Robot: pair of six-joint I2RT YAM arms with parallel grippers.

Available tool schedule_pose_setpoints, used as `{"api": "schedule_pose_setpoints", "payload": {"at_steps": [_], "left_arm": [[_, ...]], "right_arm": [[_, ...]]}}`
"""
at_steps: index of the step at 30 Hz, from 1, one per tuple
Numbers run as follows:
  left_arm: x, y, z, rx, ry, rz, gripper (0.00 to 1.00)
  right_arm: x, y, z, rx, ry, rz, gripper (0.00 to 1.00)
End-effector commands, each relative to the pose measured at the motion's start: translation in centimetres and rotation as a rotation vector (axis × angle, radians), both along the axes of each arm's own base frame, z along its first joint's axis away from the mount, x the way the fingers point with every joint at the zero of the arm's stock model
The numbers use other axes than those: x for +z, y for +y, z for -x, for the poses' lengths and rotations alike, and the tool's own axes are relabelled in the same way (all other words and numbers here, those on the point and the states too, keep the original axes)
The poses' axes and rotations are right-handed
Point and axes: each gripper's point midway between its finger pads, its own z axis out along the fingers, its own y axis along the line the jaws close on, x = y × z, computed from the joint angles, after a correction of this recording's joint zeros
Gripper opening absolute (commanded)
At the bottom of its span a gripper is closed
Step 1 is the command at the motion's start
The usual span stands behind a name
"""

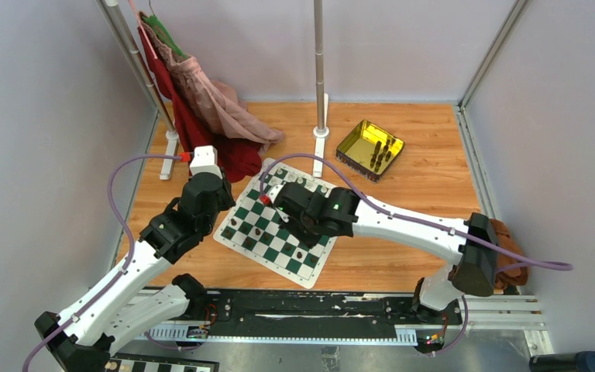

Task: Set up the chess pieces on the board
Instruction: Place the chess piece on the chessboard.

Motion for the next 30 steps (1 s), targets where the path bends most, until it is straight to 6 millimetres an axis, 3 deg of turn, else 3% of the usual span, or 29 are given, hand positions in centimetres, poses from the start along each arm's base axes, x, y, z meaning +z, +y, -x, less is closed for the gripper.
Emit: {"api": "schedule_pose_setpoints", "payload": {"at_steps": [1, 7, 19, 30], "left_arm": [[1.5, 1.0, -0.1, 0.055, -0.030, 0.013, 0.26], [1.6, 1.1, 0.0, 0.062, -0.032, 0.012, 0.26], [2.1, 2.0, 0.4, 0.086, -0.045, 0.010, 0.27], [1.9, 2.5, 0.7, 0.100, -0.043, -0.001, 0.28]], "right_arm": [[0.1, 0.2, 1.8, 0.086, -0.008, -0.048, 0.00], [-2.1, 0.8, 2.9, 0.143, -0.006, -0.051, 0.00], [-5.8, 2.9, 2.6, 0.170, 0.006, -0.025, 0.00], [-8.7, 2.9, 2.6, 0.178, 0.019, 0.017, 0.00]]}}
